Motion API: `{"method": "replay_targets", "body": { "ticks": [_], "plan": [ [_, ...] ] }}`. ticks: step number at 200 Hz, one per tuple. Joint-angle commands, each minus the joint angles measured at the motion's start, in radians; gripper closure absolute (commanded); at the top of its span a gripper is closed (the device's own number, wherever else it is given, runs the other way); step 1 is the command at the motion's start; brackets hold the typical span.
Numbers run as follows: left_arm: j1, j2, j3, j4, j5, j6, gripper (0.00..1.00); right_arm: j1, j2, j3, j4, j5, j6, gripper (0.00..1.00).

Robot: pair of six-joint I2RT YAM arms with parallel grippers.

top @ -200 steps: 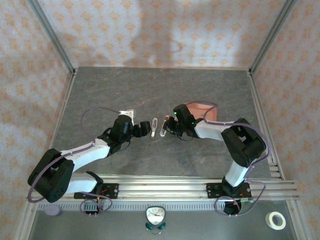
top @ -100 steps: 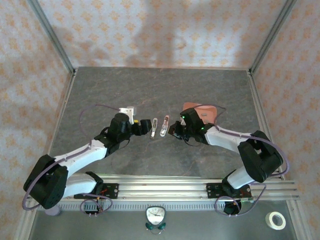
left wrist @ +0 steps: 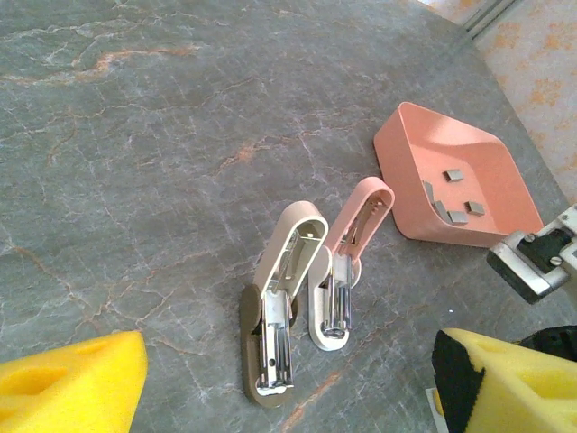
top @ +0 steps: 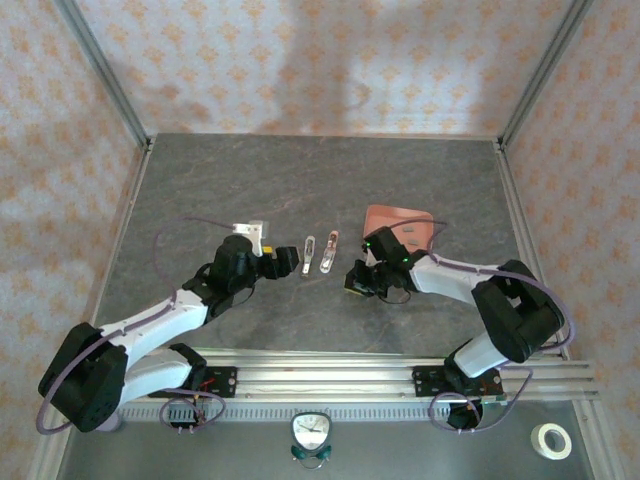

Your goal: Load the staples into the stapler

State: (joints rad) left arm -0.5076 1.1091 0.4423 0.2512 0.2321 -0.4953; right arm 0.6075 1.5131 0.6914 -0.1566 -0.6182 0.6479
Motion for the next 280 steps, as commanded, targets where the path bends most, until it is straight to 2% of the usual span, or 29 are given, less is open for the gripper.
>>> {"method": "replay_targets", "body": {
  "ticks": [1, 71, 145, 183, 212, 244, 280],
  "plan": [
    [0.009, -0.024, -0.021, 0.014, -0.001, 0.027, 0.16, -0.009, 0.017, -0.003, -0.07, 0.006, -0.041, 0.88],
    [0.009, -0.045, -0.051, 0.027, -0.005, 0.032, 0.16, -0.018, 0.033, 0.018, -0.172, 0.055, -0.076, 0.87],
    [0.008, -0.073, -0.062, 0.012, -0.016, 0.063, 0.15, -0.019, 0.005, 0.07, -0.295, 0.118, -0.089, 0.76],
    [0.009, -0.066, -0.038, -0.031, -0.018, 0.095, 0.15, -0.016, -0.056, 0.156, -0.444, 0.19, -0.077, 0.72],
    [0.009, -0.064, -0.034, -0.042, -0.016, 0.125, 0.15, 0.033, -0.062, 0.251, -0.566, 0.281, -0.011, 0.7],
    [0.009, -0.07, -0.043, -0.043, -0.019, 0.176, 0.14, 0.118, 0.027, 0.381, -0.7, 0.395, 0.054, 0.7],
    [0.01, -0.078, -0.068, -0.03, -0.024, 0.185, 0.13, 0.159, 0.121, 0.444, -0.725, 0.417, 0.098, 0.68]
  ]
}}
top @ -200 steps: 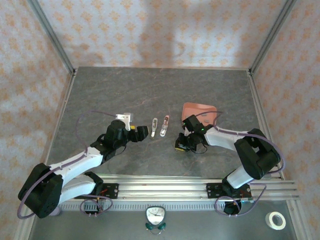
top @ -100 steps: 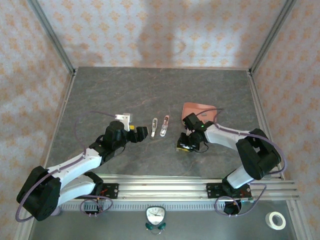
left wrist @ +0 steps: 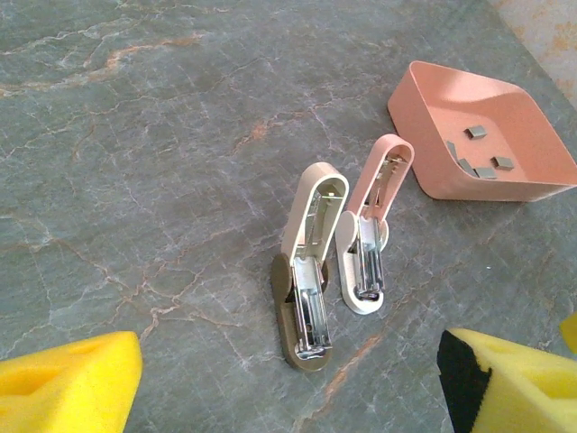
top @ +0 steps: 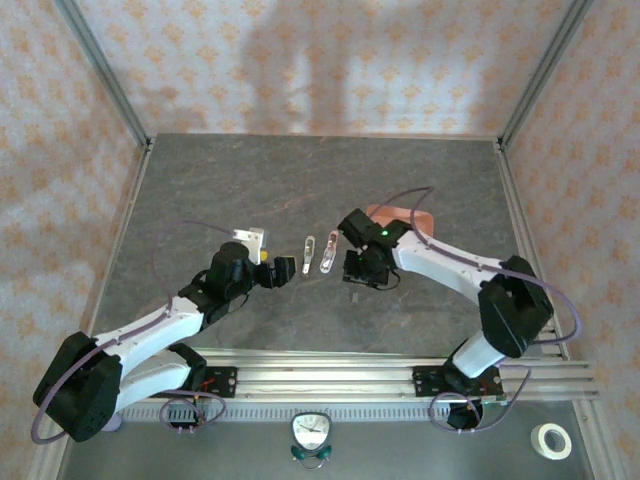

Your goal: Load the staples into the stapler

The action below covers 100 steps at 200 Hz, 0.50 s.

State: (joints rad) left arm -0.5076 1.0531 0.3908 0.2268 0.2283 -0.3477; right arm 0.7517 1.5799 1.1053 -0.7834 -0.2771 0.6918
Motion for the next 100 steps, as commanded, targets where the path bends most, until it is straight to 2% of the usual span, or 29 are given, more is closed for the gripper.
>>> {"method": "replay_targets", "body": {
  "ticks": [1, 41, 100],
  "plan": [
    [0.01, -0.022, -0.017, -0.004, -0.021, 0.037, 0.13, 0.015, 0.057, 0.032, -0.098, 0.076, 0.055, 0.68],
    [0.01, -0.027, -0.063, 0.028, -0.028, 0.026, 0.13, 0.049, 0.152, 0.091, -0.134, 0.081, 0.048, 0.67],
    [0.01, -0.031, -0.093, 0.04, -0.024, 0.038, 0.12, 0.055, 0.215, 0.108, -0.151, 0.09, 0.045, 0.68]
  ]
}}
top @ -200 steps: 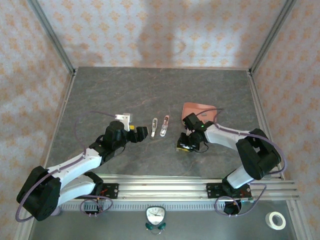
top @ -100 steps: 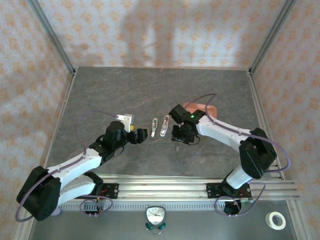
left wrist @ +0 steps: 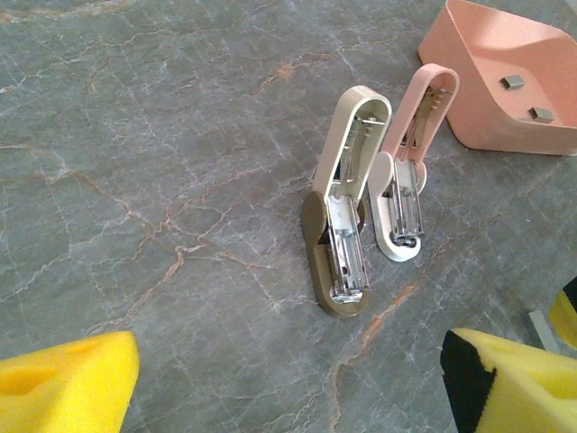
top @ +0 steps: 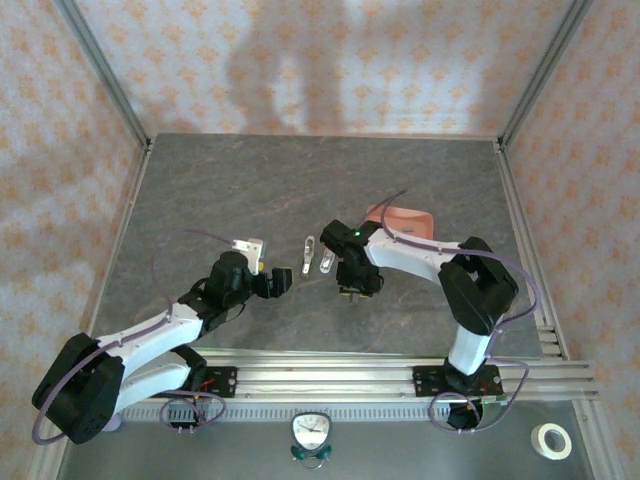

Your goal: Load the staples into the stapler

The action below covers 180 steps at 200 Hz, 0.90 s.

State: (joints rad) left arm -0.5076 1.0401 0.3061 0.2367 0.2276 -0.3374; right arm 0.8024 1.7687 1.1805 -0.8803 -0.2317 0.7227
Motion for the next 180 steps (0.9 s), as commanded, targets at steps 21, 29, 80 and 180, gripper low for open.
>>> {"method": "replay_targets", "body": {
  "ticks": [21, 29, 80, 180],
  "plan": [
    [0.01, -0.016, -0.009, 0.032, -0.021, 0.028, 0.12, 0.004, 0.041, 0.039, -0.065, 0.052, 0.008, 0.69],
    [0.01, -0.014, -0.009, 0.032, -0.02, 0.028, 0.11, 0.004, 0.047, 0.041, -0.063, 0.052, 0.006, 0.69],
    [0.01, -0.017, -0.007, 0.026, -0.015, 0.029, 0.11, 0.004, 0.079, 0.06, -0.057, 0.057, -0.015, 0.72],
    [0.011, -0.013, 0.0, 0.026, -0.007, 0.029, 0.11, -0.012, 0.097, 0.055, -0.035, 0.058, -0.003, 0.74]
  ]
}}
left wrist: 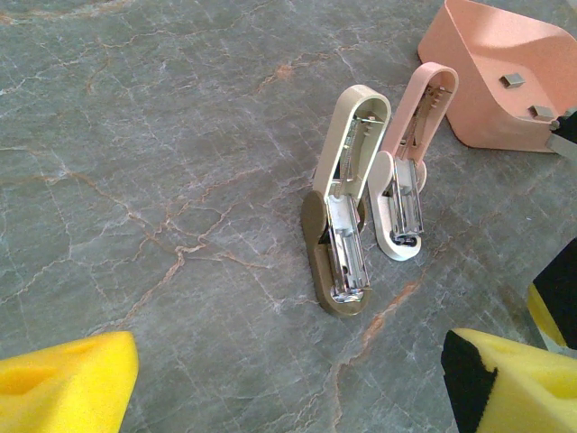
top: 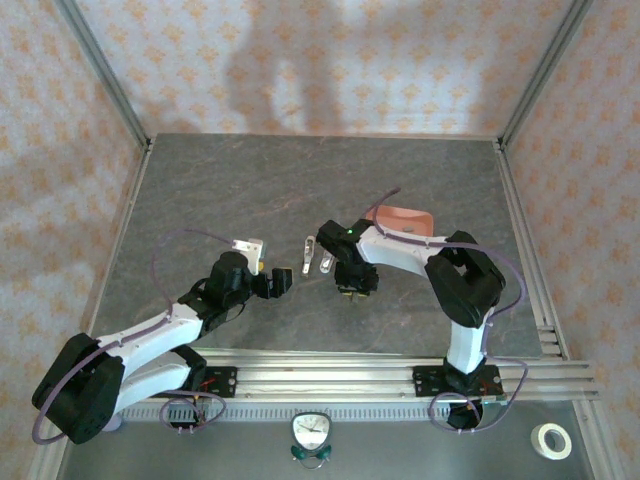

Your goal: Load the staples into the stapler

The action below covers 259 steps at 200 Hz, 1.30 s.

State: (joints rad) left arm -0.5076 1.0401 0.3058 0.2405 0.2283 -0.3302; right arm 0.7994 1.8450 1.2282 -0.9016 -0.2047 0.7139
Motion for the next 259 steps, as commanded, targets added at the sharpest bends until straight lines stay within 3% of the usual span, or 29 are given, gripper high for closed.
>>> {"method": "replay_targets", "body": {
  "ticks": [1, 78, 151, 233, 259],
  "plan": [
    [0.011, -0.012, 0.001, 0.022, -0.008, 0.022, 0.12, -0.01, 0.021, 0.007, -0.013, 0.03, 0.006, 0.74],
    [0.01, -0.003, 0.004, 0.023, 0.0, 0.022, 0.12, -0.02, 0.041, -0.015, 0.009, -0.005, 0.015, 0.75],
    [0.01, 0.005, 0.012, 0.025, 0.002, 0.026, 0.11, -0.028, 0.047, -0.035, 0.04, -0.015, 0.023, 0.82],
    [0.011, 0.075, 0.0, 0.115, 0.011, -0.024, 0.11, -0.012, -0.082, -0.014, 0.12, 0.146, 0.095, 0.84],
    [0.01, 0.103, -0.016, 0.134, -0.055, -0.097, 0.11, 0.004, -0.083, 0.027, 0.133, 0.219, 0.131, 0.84]
  ]
}}
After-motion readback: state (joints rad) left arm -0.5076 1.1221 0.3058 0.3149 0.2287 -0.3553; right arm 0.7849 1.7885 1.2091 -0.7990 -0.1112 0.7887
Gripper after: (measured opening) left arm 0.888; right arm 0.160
